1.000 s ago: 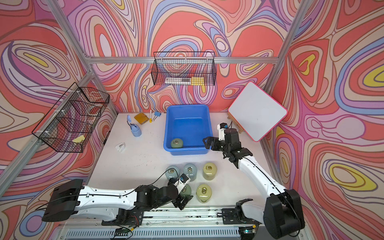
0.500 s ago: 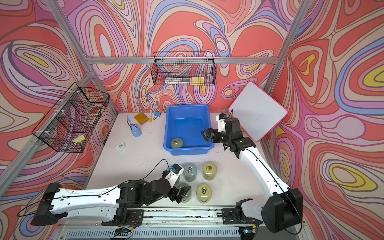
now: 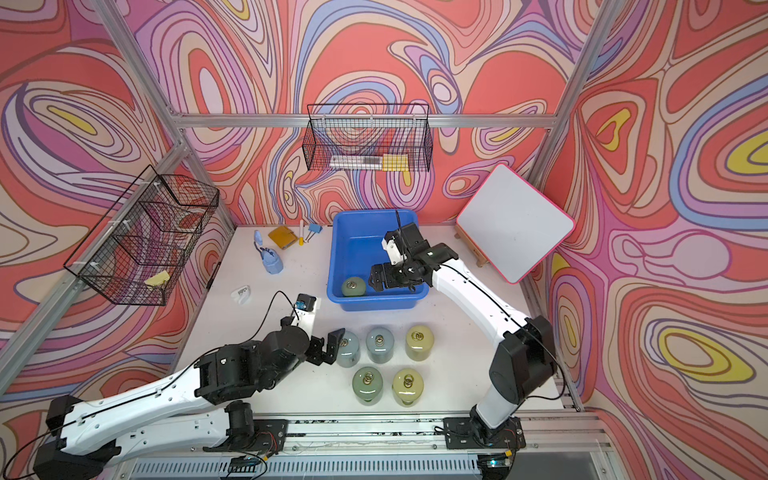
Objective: Take the tea canister out of the basket
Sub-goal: Pick up the tea canister from the basket.
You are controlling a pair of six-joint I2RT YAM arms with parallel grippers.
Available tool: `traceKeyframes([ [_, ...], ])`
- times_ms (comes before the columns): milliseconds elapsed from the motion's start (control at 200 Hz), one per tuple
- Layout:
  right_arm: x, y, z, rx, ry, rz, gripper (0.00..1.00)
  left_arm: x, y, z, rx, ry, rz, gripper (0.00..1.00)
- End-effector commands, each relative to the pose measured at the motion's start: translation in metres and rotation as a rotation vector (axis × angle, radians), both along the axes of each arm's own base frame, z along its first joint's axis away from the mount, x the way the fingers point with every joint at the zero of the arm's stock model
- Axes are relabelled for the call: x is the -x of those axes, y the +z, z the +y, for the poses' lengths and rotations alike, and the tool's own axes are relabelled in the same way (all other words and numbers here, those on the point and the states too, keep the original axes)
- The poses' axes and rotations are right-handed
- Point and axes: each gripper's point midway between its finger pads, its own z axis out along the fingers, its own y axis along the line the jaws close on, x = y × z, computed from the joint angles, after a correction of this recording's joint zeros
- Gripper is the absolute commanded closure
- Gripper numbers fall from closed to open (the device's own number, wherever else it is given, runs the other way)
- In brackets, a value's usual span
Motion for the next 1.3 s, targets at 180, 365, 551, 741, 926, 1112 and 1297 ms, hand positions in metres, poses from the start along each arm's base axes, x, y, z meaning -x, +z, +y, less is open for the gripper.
traceKeyframes([
  [180,-0.012,-0.022,0.032,0.159,0.025,0.038,0.05,-0.031,-0.016,0.061,0.015,0.174,0.005,0.01],
  [365,-0.023,-0.036,0.056,0.223,0.018,0.061,0.05,-0.047,-0.036,0.085,-0.044,0.285,-0.039,0.01],
  [551,-0.03,-0.049,0.077,0.236,0.018,0.091,0.06,-0.051,-0.044,0.099,-0.107,0.325,-0.122,0.01],
  [741,-0.037,-0.062,0.088,0.251,0.018,0.112,0.06,-0.048,-0.053,0.103,-0.127,0.311,-0.16,0.01],
  [926,-0.039,-0.073,0.095,0.257,0.021,0.126,0.06,-0.045,-0.048,0.106,-0.121,0.308,-0.178,0.01],
  [1112,-0.04,-0.083,0.099,0.263,0.029,0.143,0.05,-0.044,-0.048,0.107,-0.111,0.309,-0.185,0.01],
  [1297,-0.041,-0.095,0.102,0.273,0.038,0.159,0.05,-0.044,-0.048,0.107,-0.111,0.307,-0.182,0.01],
])
